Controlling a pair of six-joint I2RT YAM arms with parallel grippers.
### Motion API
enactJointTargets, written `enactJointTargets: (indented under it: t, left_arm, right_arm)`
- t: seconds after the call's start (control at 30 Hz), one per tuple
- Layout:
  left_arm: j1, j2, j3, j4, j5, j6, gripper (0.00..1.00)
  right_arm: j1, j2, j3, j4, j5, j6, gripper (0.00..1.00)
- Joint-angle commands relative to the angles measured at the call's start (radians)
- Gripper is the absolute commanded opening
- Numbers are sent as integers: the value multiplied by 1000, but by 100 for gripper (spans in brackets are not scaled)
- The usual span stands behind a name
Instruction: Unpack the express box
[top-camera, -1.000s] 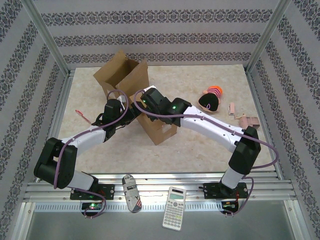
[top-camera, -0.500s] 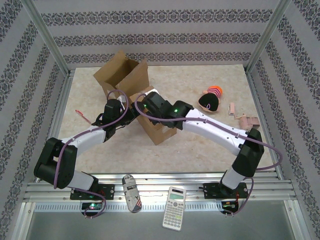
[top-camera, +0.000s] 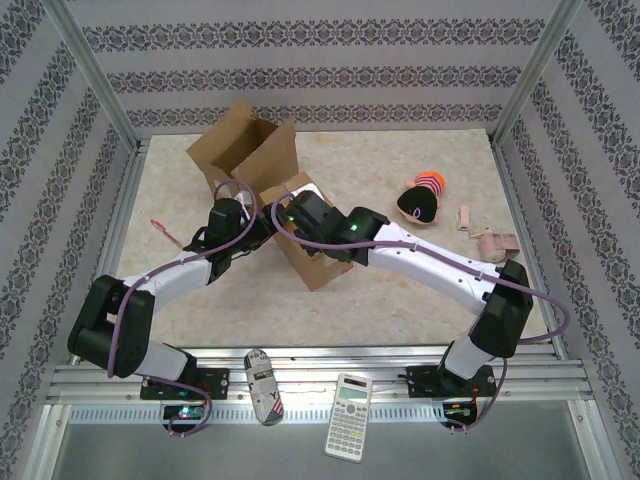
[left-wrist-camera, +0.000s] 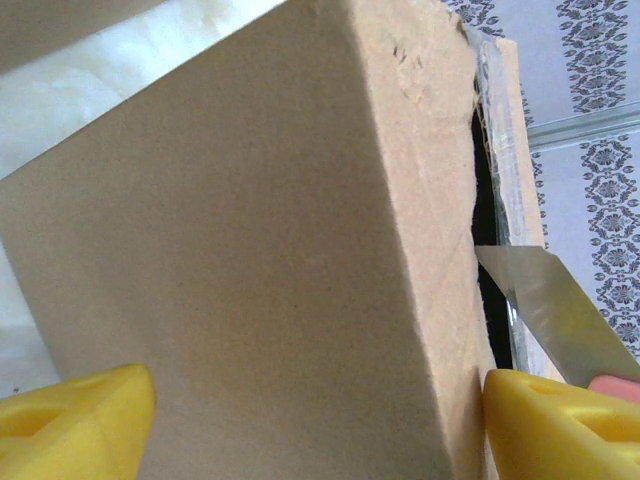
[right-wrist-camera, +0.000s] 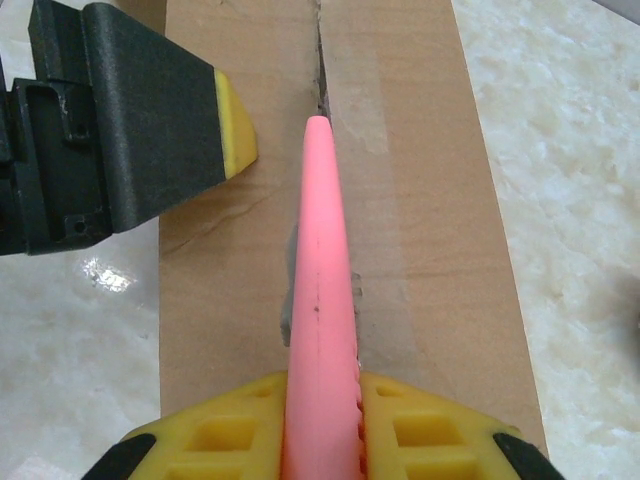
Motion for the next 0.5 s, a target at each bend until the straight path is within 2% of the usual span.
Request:
enactJointTargets:
  t: [0.0, 0.47]
  left_arm:
    - [20, 13, -24, -49, -40, 23, 84]
    - [23, 16, -27, -46, -39, 23, 84]
  right_arm:
    - [16, -22, -22, -139, 16, 10, 0]
    - [26, -37, -13, -185, 45, 8, 0]
